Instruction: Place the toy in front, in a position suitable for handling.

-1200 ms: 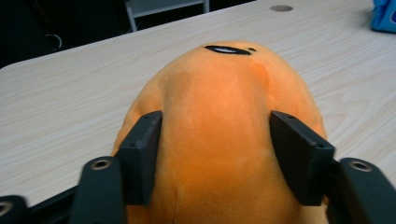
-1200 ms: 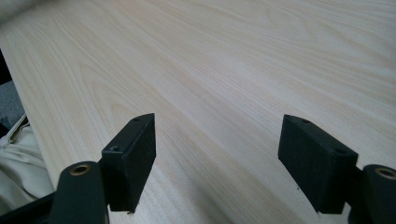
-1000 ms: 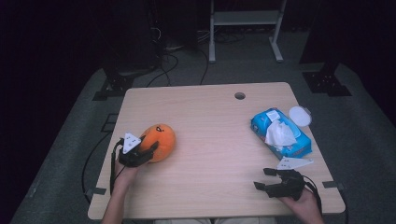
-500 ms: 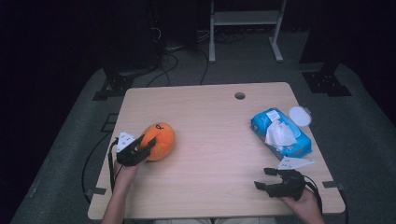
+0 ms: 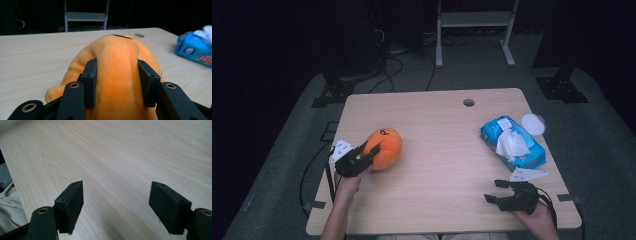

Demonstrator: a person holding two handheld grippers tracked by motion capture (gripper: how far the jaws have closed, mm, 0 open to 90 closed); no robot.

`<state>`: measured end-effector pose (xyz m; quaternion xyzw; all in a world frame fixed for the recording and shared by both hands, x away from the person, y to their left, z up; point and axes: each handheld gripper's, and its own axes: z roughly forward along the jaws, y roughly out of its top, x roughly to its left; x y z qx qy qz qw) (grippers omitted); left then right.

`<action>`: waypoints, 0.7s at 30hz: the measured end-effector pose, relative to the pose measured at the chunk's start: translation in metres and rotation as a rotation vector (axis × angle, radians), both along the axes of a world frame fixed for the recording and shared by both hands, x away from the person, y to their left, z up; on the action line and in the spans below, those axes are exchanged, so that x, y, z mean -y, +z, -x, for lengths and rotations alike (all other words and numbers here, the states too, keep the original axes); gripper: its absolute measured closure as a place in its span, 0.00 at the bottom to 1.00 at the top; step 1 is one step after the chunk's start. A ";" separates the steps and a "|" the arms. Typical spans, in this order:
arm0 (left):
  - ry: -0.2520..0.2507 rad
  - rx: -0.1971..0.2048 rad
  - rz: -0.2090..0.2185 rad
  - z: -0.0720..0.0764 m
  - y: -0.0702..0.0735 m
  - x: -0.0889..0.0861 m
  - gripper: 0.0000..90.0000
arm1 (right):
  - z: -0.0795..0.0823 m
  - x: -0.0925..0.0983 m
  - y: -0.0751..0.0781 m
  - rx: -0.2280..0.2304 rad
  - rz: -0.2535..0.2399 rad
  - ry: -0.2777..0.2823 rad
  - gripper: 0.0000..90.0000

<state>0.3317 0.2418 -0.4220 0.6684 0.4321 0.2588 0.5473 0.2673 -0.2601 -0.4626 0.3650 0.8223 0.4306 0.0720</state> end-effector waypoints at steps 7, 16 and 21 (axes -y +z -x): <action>-0.076 0.035 0.006 0.008 0.012 0.024 0.64 | 0.000 0.000 0.000 0.000 -0.001 -0.001 0.30; -0.168 0.056 0.008 0.017 0.020 0.053 0.64 | 0.000 0.002 0.001 0.000 -0.005 -0.008 0.30; -0.225 0.059 -0.012 0.023 0.019 0.077 0.64 | 0.000 0.002 0.001 0.001 -0.006 -0.011 0.30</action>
